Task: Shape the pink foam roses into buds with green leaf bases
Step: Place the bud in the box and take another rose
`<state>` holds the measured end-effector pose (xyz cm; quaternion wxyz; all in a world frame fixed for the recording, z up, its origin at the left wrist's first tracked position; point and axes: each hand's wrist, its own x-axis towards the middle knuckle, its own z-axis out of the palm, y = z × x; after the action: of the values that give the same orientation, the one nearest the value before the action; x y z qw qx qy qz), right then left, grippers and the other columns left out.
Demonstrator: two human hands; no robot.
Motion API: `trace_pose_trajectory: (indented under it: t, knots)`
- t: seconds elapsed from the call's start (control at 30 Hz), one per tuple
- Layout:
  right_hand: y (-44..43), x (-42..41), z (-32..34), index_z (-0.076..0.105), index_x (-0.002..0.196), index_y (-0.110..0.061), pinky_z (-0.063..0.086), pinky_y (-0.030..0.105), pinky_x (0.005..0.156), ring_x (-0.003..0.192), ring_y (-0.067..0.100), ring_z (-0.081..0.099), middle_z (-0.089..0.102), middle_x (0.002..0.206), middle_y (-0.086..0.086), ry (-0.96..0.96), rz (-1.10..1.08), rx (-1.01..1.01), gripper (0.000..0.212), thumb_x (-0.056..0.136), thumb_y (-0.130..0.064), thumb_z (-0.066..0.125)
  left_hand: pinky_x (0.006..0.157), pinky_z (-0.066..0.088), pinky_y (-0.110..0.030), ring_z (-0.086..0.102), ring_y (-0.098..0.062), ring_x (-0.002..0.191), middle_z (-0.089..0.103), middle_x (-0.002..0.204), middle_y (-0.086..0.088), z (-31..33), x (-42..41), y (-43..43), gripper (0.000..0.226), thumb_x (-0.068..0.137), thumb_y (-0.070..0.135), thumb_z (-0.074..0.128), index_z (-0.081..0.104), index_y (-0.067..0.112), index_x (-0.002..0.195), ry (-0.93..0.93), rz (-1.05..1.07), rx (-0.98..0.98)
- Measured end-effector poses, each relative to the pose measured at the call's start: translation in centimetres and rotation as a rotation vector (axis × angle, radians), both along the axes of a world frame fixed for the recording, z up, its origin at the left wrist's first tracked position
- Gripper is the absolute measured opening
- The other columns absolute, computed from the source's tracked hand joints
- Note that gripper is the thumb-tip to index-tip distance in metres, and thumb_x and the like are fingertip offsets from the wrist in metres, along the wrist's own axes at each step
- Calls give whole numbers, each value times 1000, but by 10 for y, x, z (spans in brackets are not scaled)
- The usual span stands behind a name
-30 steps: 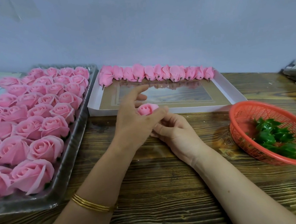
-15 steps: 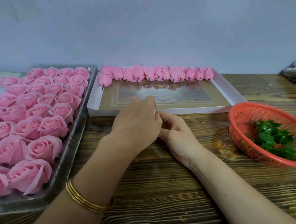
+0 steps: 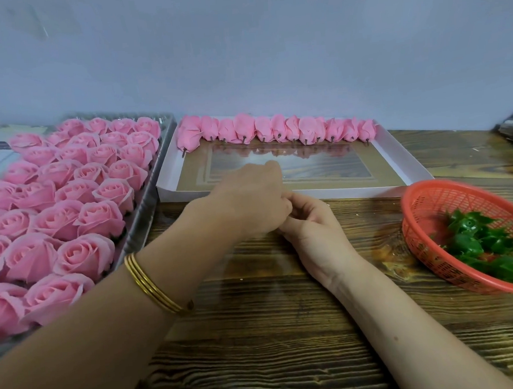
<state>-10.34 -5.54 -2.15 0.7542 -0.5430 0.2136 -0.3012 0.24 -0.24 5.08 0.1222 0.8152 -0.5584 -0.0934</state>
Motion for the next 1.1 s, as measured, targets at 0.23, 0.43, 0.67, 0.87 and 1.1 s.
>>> trace_pose_trajectory:
  t: [0.23,0.43,0.67,0.87,1.1]
  knots:
    - [-1,2,2,56,109,-5,53,25,80,79,14,67,71,77,1,-52,-44,98,31,86,16,56,92,36,-36,50,-21,96,55,100,0,7,7,-10,21,92,28,56,44,18,107,44,-54,68]
    - [-1,1,3,57,120,-3,54,29,81,87,19,66,70,91,10,2,-28,92,42,80,5,69,72,33,-28,48,-18,90,47,83,8,16,32,-8,5,93,25,55,52,22,94,-13,-67,37]
    - [-1,0,4,62,114,-6,52,19,70,84,12,68,70,91,7,38,-43,72,55,61,-13,75,54,37,-21,55,-6,60,59,74,6,36,97,10,9,93,21,59,60,18,84,32,67,-81]
    - [-3,-1,2,65,111,-8,52,18,68,82,12,68,72,91,7,59,-31,71,39,73,-5,75,69,53,-32,66,-25,62,67,74,-8,61,199,32,15,92,15,61,62,18,77,15,339,-213]
    - [0,0,5,65,108,-8,51,17,67,78,9,67,71,90,6,59,-27,93,34,76,-1,71,63,54,-35,54,-19,37,60,74,-19,48,317,61,10,93,4,57,59,1,84,8,645,-221]
